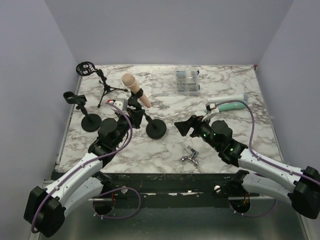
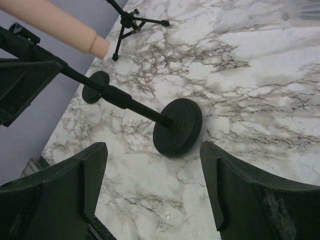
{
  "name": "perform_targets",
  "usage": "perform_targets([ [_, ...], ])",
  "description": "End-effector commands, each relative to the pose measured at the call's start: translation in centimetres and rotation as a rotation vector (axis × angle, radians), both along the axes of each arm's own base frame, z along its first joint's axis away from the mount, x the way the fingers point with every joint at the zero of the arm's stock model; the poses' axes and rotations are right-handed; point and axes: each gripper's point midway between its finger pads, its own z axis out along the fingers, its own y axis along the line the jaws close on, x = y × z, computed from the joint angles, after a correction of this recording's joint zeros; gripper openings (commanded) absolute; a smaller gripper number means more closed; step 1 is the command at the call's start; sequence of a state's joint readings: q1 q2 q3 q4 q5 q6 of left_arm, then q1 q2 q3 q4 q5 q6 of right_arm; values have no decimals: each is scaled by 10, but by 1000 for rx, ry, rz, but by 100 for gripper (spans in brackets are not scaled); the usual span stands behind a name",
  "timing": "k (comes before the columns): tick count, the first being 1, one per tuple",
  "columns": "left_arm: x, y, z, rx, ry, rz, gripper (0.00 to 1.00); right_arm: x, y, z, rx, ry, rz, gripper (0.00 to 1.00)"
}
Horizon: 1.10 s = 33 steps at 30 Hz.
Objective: Remove the microphone from the stand
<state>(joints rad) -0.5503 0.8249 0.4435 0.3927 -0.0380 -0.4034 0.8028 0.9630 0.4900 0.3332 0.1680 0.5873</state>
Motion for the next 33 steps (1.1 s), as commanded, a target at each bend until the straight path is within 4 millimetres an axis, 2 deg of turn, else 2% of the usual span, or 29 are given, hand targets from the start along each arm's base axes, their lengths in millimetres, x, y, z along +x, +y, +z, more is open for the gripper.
perform_targets([
  [1,-6,-5,-40,74,157,-26,22,-7,7,3,5,34,51,82],
  [3,-6,-8,-36,67,159,-40,32,-8,8,0,7,47,56,82],
  [7,-8,-16,-28,45,153,-82,44,-9,7,-6,1,61,50,82],
  [12,-12,-21,-27,35,155,-115,47,-6,6,-7,-14,63,42,83],
  [19,-18,-17,-27,45,152,-118,51,-3,7,-13,-49,62,44,83],
  [23,-23,-15,-21,39,127,-124,55,-1,10,-12,-59,50,47,85],
  [28,-27,-14,-4,41,77,-138,63,3,16,-8,-72,41,64,85],
  [33,-28,-10,9,45,80,-128,67,3,19,-17,-81,60,75,85],
])
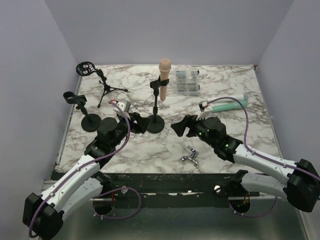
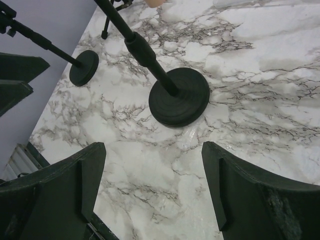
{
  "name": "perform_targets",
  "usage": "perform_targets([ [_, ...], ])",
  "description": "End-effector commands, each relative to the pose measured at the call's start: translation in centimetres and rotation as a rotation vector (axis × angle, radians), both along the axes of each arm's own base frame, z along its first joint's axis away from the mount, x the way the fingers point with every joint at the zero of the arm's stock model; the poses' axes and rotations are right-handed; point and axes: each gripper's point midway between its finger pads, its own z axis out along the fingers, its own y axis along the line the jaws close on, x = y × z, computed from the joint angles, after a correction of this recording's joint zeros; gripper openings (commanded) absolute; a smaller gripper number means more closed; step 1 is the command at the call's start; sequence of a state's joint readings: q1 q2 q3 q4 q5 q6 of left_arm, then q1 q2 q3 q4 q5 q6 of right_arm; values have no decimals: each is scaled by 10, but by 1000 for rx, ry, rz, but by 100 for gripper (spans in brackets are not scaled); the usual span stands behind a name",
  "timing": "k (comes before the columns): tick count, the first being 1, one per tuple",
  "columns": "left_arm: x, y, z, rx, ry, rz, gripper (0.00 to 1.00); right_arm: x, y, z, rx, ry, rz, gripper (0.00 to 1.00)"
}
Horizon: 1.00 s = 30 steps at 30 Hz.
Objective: Remove the microphone from the stand
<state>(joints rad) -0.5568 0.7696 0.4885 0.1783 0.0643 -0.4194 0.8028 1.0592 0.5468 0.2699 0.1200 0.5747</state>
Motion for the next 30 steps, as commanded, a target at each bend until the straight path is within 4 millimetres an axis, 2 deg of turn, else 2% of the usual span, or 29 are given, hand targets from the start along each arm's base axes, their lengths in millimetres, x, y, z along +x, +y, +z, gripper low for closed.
perform_targets([
  [1,-5,0,24,-3,-27,-19,69,1,6,2,-5,-9,26,85],
  [5,-6,3,43,-20,-31,-19,76,1,3,-2,-19,-7,21,85],
  [9,-3,20,74,-15,-30,25,78,4,0,0,-45,-29,8,86],
  [11,-4,32,96,-28,-55,52,79,8,-2,7,-71,-49,-1,86],
  [15,-13,53,128,-58,-151,102,80,17,2,39,-97,-127,10,86],
  [18,-21,63,127,-67,-184,136,80,24,8,68,-107,-186,22,87],
  [22,-28,74,107,-64,-168,177,81,38,21,108,-125,-250,38,95],
  [26,-35,89,95,-15,-167,231,84,52,36,131,-166,-277,55,98],
  [30,-45,102,95,41,-179,264,84,68,43,152,-180,-308,9,100],
])
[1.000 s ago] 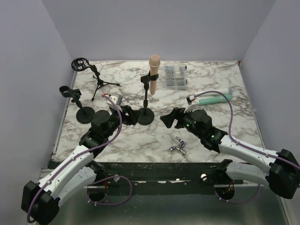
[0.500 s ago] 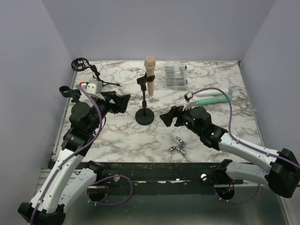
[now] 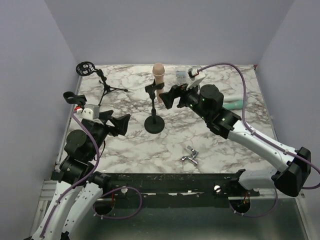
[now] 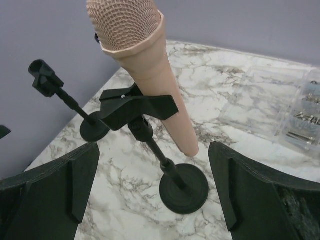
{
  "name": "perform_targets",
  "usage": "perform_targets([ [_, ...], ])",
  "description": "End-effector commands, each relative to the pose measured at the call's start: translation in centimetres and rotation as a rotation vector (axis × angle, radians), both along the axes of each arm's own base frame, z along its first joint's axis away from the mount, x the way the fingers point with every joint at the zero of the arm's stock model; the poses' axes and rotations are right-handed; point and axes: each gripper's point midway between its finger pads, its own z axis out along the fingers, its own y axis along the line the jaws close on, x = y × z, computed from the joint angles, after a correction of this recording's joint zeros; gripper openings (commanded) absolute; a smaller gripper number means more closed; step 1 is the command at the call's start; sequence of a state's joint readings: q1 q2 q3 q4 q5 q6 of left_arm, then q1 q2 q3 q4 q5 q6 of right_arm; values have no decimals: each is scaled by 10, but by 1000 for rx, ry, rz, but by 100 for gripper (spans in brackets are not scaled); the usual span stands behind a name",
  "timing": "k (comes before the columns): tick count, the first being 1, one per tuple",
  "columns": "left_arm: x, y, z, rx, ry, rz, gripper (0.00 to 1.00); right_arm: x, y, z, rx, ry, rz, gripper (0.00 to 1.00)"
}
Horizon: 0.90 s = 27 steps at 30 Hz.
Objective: Remove the microphone from the stand
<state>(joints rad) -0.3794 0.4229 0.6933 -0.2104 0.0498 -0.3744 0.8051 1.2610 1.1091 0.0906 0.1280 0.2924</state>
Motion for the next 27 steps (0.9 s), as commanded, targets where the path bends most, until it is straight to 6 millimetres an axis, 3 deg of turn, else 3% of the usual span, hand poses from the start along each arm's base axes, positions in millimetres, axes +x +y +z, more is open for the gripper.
perform_targets([
  [1,-9,22,-3,77,-2,82,84,17,4,9,-84,-19,-48,100],
  [7,-19,25,-8,93,11,76,84,45,26,17,-130,-13,-82,100],
  [12,-22,22,-20,85,48,56,84,67,35,26,-140,-35,-141,100],
  [17,-24,13,-29,78,83,9,85,82,42,23,-158,-38,-172,96],
  [24,-22,-4,-41,69,159,-70,92,84,51,20,-152,-62,-140,77],
  [27,-21,-12,-42,55,172,-108,92,79,56,17,-155,-67,-99,59],
])
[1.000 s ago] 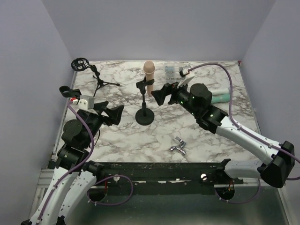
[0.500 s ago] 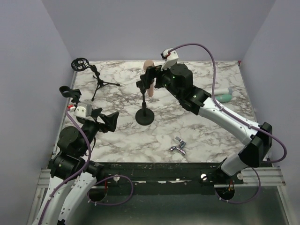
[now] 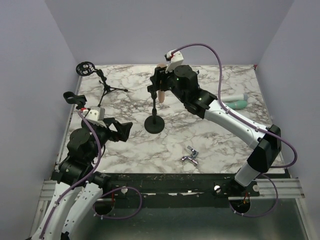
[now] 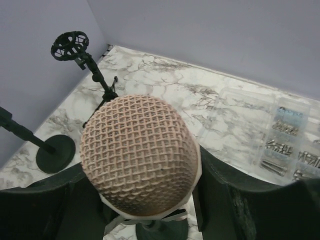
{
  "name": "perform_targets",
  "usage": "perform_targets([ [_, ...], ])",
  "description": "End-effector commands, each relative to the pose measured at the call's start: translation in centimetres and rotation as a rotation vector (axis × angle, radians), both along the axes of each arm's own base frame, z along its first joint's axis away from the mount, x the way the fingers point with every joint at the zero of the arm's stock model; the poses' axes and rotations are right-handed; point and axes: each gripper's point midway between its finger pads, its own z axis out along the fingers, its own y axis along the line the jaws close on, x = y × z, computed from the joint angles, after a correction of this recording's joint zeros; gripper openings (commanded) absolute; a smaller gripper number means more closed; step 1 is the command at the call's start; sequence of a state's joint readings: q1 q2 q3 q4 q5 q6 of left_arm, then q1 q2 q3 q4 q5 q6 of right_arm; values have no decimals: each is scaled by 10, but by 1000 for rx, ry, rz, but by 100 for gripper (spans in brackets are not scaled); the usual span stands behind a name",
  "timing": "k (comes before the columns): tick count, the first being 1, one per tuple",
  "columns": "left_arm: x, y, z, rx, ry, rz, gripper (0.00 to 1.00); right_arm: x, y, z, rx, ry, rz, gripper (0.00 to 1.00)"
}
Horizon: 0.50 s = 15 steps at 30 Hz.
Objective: Remove the microphone from the stand
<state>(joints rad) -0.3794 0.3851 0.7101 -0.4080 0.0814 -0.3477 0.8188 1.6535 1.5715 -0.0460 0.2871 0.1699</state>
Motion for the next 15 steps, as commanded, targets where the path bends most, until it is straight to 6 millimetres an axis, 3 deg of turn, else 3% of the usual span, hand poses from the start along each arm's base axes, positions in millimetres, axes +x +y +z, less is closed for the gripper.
perform_targets([
  [1,-3,-16,-5,-27,47,-85,93,-4,9,2,-3,-27,53,50],
  [6,4,-8,37,69,-54,-67,95,-11,10,-2,-12,-21,90,22],
  [9,11,-12,63,136,-94,-95,98,-12,7,-5,-21,-21,82,11],
  [15,36,-45,59,150,-7,-235,99,-16,9,-3,-7,-16,103,9],
])
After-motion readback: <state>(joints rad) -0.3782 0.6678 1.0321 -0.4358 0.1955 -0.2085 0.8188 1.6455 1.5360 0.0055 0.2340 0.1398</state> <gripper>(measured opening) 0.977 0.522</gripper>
